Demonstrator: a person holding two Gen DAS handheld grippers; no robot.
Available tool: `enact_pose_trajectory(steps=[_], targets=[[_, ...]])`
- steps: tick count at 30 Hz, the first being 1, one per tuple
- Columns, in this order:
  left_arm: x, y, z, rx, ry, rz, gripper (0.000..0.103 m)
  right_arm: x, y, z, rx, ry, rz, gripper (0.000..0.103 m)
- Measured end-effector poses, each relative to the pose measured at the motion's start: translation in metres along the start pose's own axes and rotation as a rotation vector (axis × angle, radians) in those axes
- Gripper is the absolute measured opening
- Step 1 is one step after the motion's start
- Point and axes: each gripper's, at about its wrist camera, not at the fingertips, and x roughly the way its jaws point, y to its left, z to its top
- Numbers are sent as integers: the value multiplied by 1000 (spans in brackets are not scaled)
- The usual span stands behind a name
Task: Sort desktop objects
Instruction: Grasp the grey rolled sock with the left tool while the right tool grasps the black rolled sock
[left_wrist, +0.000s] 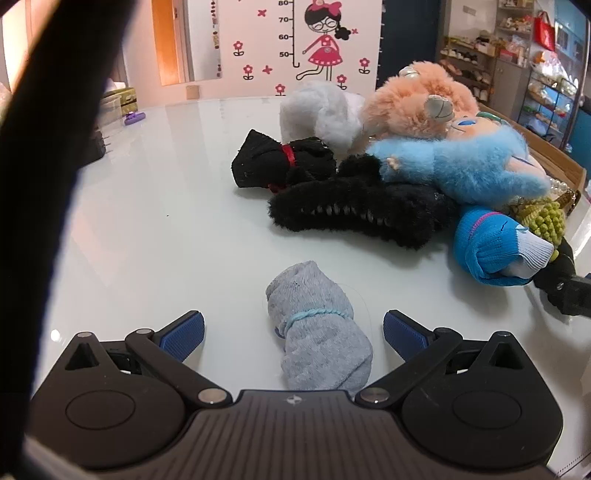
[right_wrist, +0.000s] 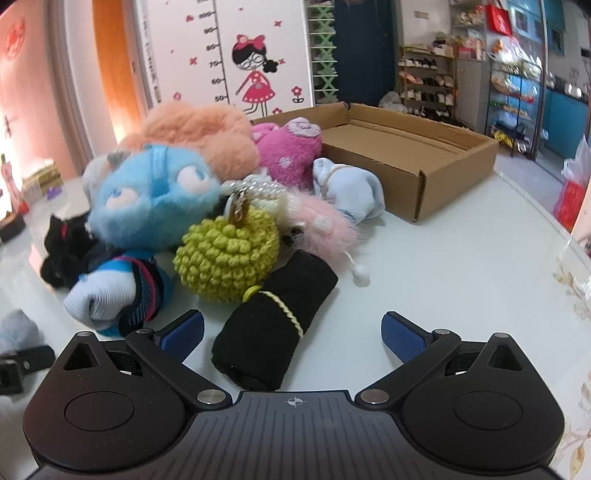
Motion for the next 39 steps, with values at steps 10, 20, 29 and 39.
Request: enact_pose_trajectory(steps=[10, 20, 29, 39], targets=[[3, -11, 5, 24, 19, -22, 103, 7, 9, 4, -56, 35, -38, 103], [3, -16, 2, 27, -15, -25, 103, 8, 12, 5, -83, 35, -18, 101], [8, -18, 4, 60, -40, -57, 102, 9, 12, 6, -98, 25, 2, 97], [6, -24, 14, 85, -73, -82, 44, 10, 15, 10, -105, -9, 9, 71]])
